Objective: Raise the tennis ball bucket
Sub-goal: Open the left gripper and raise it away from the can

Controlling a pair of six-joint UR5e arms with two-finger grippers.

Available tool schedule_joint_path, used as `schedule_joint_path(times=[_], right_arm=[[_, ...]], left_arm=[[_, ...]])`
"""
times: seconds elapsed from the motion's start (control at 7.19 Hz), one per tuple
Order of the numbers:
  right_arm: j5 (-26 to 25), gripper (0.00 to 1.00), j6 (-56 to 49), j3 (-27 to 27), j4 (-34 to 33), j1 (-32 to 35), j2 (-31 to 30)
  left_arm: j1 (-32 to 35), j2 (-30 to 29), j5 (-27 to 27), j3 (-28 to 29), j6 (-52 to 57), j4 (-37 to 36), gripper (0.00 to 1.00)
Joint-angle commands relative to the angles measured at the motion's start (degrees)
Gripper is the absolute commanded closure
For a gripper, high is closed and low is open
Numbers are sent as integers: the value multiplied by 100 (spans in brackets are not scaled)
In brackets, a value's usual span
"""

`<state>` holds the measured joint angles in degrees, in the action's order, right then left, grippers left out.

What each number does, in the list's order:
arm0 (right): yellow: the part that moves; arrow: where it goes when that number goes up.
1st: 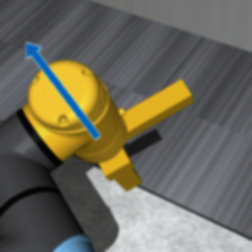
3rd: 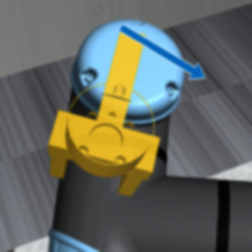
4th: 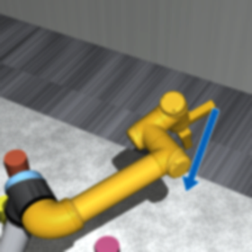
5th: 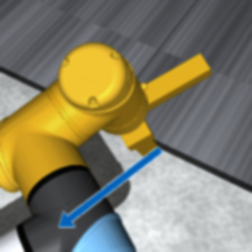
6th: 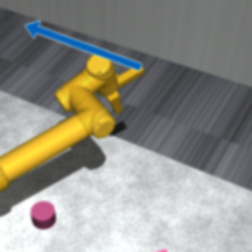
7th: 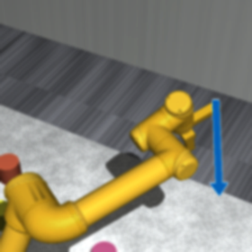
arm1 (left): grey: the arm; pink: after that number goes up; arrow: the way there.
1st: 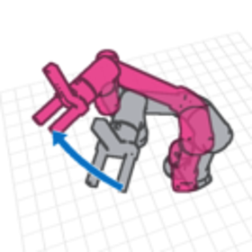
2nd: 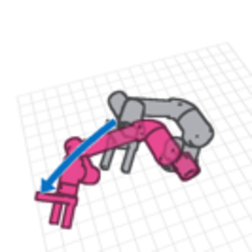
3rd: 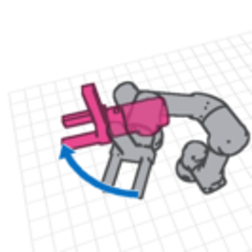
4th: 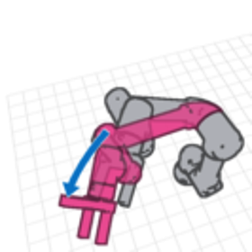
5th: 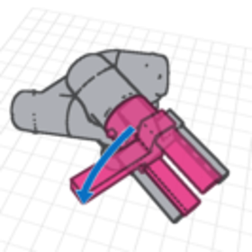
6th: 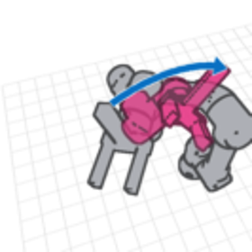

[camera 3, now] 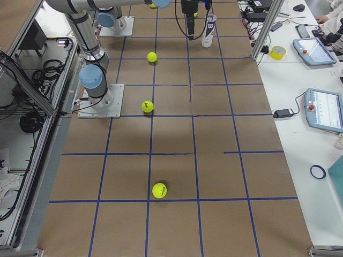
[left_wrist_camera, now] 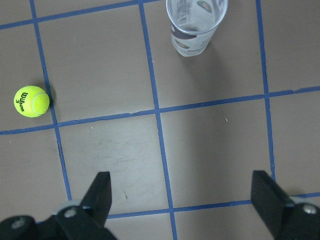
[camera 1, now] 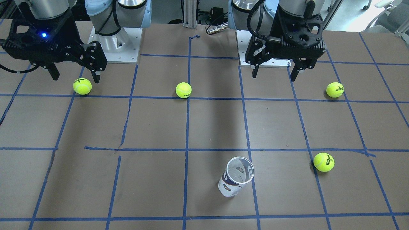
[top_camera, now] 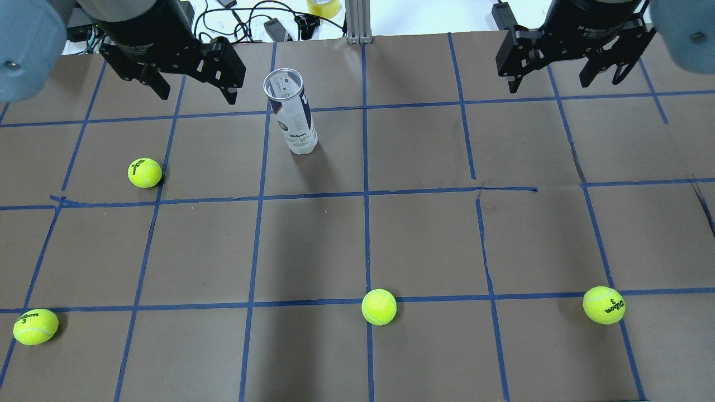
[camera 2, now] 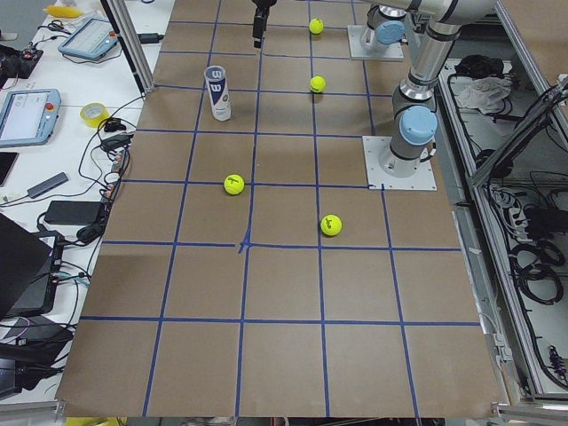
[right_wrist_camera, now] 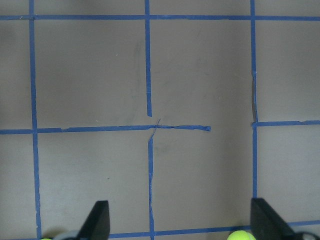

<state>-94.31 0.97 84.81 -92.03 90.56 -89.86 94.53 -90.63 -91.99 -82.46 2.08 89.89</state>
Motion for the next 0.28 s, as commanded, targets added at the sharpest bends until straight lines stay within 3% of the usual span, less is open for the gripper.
schedule_joint_path(times=[0.0, 0.14], right_arm=[[9, 0, 0, 0, -16, 6, 21], [0, 0, 0, 0, 1, -3, 12]], left_arm=[[-31, 98, 66, -182, 21, 20, 0], [-31, 124, 58, -191, 29, 20, 0]])
